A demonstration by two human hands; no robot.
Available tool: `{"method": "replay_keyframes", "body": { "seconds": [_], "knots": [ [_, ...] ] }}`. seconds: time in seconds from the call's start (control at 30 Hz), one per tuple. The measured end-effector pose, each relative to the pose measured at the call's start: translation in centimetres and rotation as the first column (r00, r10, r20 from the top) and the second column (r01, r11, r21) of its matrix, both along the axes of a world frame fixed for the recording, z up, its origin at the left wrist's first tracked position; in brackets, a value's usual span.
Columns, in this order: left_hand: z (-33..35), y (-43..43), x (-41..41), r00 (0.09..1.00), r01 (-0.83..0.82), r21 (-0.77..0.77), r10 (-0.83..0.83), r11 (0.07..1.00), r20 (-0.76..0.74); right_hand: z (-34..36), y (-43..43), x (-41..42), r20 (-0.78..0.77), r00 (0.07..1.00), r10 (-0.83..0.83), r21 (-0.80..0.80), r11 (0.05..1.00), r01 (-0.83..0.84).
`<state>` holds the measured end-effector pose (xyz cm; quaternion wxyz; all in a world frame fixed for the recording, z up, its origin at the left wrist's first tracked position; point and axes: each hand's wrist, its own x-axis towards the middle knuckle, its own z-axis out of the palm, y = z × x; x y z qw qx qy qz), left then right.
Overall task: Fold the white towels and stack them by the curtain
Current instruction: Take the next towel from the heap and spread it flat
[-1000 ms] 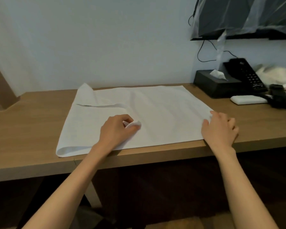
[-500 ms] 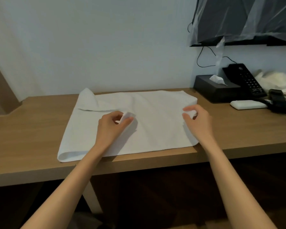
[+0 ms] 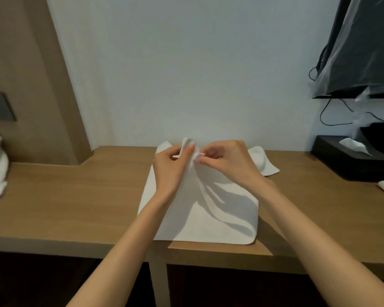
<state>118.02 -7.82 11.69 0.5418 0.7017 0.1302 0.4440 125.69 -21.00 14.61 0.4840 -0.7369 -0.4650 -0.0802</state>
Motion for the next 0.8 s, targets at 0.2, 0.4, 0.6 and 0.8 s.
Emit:
{"method": "replay_keyframes", "body": {
  "seconds": [0.2, 0.4, 0.6, 0.8],
  "knots": [
    [-0.2, 0.9, -0.6, 0.996, 0.078, -0.014, -0.078, 0.997, 0.031, 2.0, 3.0, -0.5, -0.065, 0.990, 0.128, 0.151, 0.982, -0.117],
    [-0.2, 1.3, -0.9, 0.989, 0.135, -0.007, -0.134, 0.991, 0.055, 2.5, 4.5, -1.1, -0.088, 0.996, 0.035, 0.144, 0.989, -0.022],
    [0.8, 2.1, -1.4, 0.987, 0.139, 0.032, -0.142, 0.990, 0.080, 3.3, 4.8, -1.5, -0.023, 1.000, 0.005, 0.096, 0.995, -0.003],
    [1.7, 2.9, -2.0, 0.990, 0.102, 0.164, -0.116, 0.981, 0.076, 4.4, 4.4, -1.4, -0.025, 0.998, 0.058, 0.034, 0.998, -0.057]
  ]
}}
